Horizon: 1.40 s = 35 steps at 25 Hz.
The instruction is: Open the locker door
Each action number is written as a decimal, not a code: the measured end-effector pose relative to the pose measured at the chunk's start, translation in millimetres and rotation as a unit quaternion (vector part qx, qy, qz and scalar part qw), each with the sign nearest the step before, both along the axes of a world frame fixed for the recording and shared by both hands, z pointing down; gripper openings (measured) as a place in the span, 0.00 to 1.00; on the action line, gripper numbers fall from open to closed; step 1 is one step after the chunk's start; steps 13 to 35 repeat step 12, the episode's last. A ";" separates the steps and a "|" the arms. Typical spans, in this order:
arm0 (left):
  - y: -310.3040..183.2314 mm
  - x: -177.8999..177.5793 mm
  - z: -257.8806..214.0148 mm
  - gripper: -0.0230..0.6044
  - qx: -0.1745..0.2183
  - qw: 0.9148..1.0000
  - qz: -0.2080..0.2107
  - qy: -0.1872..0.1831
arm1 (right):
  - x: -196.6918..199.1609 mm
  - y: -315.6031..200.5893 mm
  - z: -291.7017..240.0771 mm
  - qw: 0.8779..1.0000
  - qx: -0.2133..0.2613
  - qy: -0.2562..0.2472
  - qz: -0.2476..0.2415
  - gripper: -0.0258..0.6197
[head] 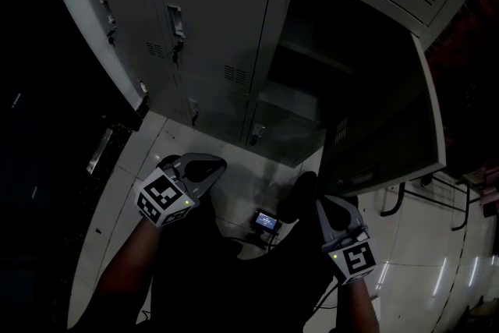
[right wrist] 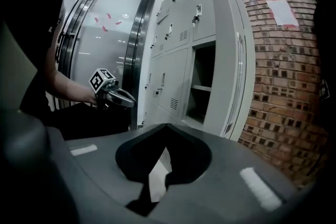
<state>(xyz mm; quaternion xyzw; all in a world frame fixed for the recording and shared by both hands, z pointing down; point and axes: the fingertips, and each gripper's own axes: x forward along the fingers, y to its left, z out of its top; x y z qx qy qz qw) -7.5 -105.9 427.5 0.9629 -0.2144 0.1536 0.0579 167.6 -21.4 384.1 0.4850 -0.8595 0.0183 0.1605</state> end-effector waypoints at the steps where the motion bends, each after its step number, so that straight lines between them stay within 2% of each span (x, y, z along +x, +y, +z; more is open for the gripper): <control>1: 0.0 -0.1 0.1 0.05 0.000 1.000 0.000 0.000 | 0.2 -0.2 -0.1 1.000 0.000 -0.001 0.000 0.04; 8: 0.1 0.2 -0.1 0.05 0.000 1.000 0.001 -0.003 | 3.5 -0.4 0.7 1.000 -0.004 0.002 0.005 0.04; 12: -12.7 2.0 -5.6 0.05 0.013 1.000 -0.002 -0.001 | 9.8 -11.8 -5.3 1.000 0.004 0.008 0.009 0.04; 35: -12.7 2.0 -5.6 0.05 0.013 1.000 -0.002 -0.001 | 9.8 -11.8 -5.3 1.000 0.004 0.008 0.009 0.04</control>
